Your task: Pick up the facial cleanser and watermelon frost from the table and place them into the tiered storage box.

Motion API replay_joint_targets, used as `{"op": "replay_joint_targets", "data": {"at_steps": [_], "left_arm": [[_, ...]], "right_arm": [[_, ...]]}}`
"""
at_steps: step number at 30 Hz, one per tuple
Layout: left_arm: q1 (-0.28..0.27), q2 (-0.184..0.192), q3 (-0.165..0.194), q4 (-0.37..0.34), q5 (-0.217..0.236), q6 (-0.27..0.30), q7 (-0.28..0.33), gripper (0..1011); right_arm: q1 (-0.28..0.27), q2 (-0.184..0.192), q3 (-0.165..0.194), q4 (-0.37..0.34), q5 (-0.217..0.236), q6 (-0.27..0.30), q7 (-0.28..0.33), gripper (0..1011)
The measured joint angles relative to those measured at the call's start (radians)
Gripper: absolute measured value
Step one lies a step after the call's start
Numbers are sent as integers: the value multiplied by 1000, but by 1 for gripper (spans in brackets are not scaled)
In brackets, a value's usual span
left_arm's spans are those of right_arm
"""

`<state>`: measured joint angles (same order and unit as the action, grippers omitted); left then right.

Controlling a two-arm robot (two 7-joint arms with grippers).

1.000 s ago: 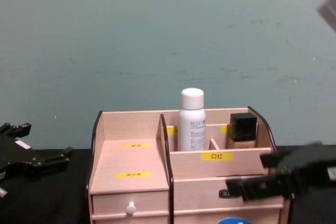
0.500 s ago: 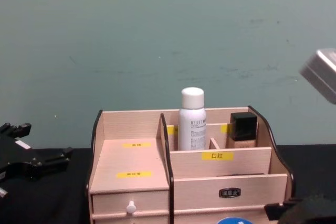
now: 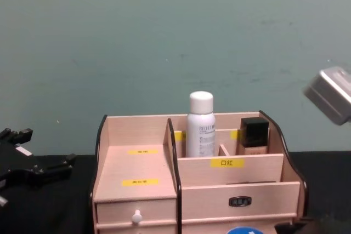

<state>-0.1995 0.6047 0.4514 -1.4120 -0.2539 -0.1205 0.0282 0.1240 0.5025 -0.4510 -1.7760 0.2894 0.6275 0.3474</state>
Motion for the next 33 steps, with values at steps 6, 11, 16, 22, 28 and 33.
{"op": "replay_joint_targets", "data": {"at_steps": [6,11,16,22,28,33], "left_arm": [[0,0,0,0,0,0,0,1010],[0,0,0,0,0,0,0,1010],[0,0,0,0,0,0,0,1010],[0,0,0,0,0,0,0,1009],[0,0,0,0,0,0,0,1010],[0,0,0,0,0,0,0,1010]], "right_arm": [[10,-14,-9,18,-23,-13,12,1000],[20,-25,-12,34,-36,-25,22,1000],[30,-38,-13,54,-42,-36,35,1000],[39,-49,-17,71,-47,-42,44,1000],[43,-56,-19,81,-52,-42,48,1000],[43,-57,-21,82,-65,-41,46,1000]]}}
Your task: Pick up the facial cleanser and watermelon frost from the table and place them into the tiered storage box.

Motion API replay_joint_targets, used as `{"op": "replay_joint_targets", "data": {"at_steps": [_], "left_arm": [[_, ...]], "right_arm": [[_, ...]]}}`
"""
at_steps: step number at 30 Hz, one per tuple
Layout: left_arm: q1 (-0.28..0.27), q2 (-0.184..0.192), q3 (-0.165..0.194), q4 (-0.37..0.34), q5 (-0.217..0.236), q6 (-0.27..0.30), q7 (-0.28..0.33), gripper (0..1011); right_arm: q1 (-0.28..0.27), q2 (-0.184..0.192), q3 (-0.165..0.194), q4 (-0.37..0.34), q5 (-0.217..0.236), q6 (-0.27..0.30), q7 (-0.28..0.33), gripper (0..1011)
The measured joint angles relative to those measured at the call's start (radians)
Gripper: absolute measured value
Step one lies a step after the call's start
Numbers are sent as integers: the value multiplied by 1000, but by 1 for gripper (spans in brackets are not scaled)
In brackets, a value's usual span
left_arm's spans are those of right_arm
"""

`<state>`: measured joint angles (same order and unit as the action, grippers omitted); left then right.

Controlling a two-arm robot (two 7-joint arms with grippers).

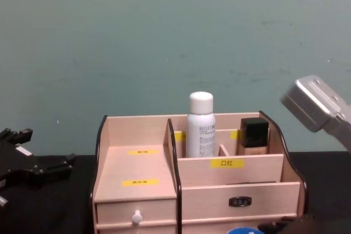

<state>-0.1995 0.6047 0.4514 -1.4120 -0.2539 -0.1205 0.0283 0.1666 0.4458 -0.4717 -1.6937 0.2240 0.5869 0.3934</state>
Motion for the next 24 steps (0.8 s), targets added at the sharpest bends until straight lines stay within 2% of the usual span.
{"op": "replay_joint_targets", "data": {"at_steps": [4,24], "left_arm": [[0,0,0,0,0,0,0,1010],[0,0,0,0,0,0,0,1010]], "right_arm": [[-1,0,-1,-2,-13,2,-7,1000],[-1,1,0,-3,-8,3,-6,992]]}}
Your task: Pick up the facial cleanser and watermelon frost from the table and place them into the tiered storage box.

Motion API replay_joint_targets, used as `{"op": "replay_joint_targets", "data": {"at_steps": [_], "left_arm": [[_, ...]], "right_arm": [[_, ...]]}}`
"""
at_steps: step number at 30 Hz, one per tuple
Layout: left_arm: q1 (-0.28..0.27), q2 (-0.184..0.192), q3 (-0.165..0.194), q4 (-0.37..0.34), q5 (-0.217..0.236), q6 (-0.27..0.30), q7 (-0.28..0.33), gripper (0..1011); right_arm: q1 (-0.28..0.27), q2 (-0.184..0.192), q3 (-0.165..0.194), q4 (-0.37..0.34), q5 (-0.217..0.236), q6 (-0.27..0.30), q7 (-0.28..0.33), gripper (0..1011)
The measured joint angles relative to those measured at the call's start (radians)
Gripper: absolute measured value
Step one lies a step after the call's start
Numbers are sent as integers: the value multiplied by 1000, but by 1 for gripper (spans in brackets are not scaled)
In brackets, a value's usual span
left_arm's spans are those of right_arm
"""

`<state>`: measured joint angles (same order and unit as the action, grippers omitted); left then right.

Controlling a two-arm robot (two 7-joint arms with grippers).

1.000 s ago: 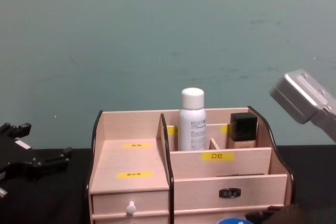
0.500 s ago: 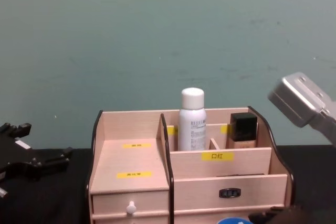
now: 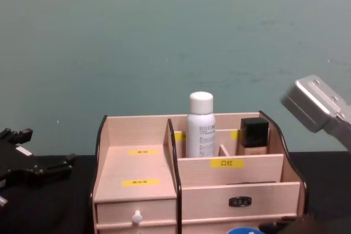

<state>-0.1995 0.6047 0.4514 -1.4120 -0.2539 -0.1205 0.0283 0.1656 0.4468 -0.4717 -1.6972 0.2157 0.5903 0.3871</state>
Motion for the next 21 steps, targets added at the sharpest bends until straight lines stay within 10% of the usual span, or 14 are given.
{"op": "replay_joint_targets", "data": {"at_steps": [11,21], "left_arm": [[0,0,0,0,0,0,0,1010],[0,0,0,0,0,0,0,1010]], "right_arm": [[0,0,0,0,1,0,1,722],[0,0,0,0,2,0,1,712]]}}
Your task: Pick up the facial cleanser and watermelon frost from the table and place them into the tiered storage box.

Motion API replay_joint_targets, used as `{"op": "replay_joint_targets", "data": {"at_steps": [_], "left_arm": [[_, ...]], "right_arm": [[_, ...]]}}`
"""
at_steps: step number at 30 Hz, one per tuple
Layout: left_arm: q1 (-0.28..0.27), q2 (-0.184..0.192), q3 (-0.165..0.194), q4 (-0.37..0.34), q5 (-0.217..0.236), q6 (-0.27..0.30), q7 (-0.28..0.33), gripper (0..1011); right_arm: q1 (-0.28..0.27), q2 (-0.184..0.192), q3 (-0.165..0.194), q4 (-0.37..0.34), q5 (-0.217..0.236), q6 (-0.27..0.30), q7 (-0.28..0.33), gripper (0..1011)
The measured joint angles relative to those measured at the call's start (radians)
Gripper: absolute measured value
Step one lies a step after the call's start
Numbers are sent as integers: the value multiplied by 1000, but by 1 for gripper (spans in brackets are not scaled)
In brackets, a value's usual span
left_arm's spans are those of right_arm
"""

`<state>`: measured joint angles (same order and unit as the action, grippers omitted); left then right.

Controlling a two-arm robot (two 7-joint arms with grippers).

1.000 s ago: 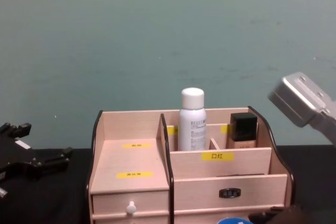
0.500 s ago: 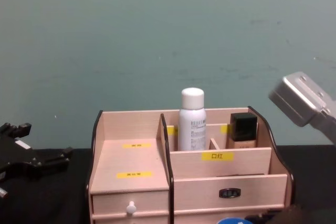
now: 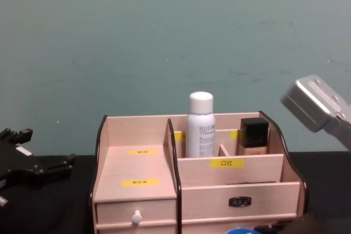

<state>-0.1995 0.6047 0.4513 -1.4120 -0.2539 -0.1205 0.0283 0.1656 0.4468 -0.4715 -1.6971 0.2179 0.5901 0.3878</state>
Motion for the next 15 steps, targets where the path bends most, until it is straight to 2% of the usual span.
{"op": "replay_joint_targets", "data": {"at_steps": [15], "left_arm": [[0,0,0,0,0,0,0,1009]], "right_arm": [[0,1,1,-3,0,-8,13,712]]}}
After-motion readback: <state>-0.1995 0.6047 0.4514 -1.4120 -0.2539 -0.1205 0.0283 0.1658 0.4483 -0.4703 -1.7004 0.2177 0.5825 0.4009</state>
